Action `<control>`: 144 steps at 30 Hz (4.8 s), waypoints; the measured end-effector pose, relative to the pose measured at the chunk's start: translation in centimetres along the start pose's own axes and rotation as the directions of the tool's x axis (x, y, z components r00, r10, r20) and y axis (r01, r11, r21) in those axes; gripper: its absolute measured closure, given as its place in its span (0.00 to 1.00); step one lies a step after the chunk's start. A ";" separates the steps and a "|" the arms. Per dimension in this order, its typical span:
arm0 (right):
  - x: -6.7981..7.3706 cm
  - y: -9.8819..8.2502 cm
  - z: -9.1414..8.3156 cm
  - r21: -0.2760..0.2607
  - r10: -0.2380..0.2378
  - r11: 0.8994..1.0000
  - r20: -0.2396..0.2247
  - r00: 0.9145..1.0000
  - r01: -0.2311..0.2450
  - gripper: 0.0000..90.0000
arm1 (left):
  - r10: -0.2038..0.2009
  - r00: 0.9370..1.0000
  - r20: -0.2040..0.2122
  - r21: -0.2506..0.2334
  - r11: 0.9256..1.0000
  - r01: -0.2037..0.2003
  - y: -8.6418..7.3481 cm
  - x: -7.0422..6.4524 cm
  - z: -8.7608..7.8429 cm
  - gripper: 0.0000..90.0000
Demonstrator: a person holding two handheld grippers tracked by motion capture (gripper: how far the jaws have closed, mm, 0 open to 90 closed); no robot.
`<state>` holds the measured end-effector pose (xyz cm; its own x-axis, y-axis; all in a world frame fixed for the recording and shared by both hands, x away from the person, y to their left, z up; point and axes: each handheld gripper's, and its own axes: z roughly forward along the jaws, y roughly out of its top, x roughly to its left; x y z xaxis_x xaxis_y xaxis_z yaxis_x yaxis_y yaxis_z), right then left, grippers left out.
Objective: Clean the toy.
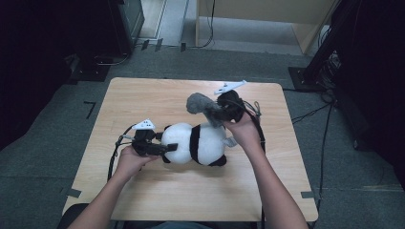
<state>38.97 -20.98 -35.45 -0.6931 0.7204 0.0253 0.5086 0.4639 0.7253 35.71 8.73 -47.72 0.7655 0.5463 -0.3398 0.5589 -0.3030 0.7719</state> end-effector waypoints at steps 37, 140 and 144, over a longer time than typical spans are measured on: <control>-2.4 -0.6 7.0 0.240 0.094 0.967 -0.019 0.995 -0.087 0.78 | -0.021 1.000 -0.004 -0.018 1.000 0.021 -0.2 0.1 0.0 0.25; 0.7 0.5 1.3 0.093 0.104 0.991 -0.080 0.991 -0.096 0.78 | -0.027 1.000 -0.015 -0.043 0.999 0.026 -0.3 0.1 -0.1 0.27; 3.5 1.5 2.6 0.103 0.041 0.994 -0.110 0.993 -0.029 0.78 | -0.026 1.000 -0.015 -0.048 0.999 0.025 -0.4 0.0 -0.1 0.27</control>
<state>38.64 -16.46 -36.09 -0.7240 0.6773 0.1305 0.5786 0.4934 0.6494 35.50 8.95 -47.96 0.7459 0.5655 -0.3518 0.5622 -0.2514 0.7878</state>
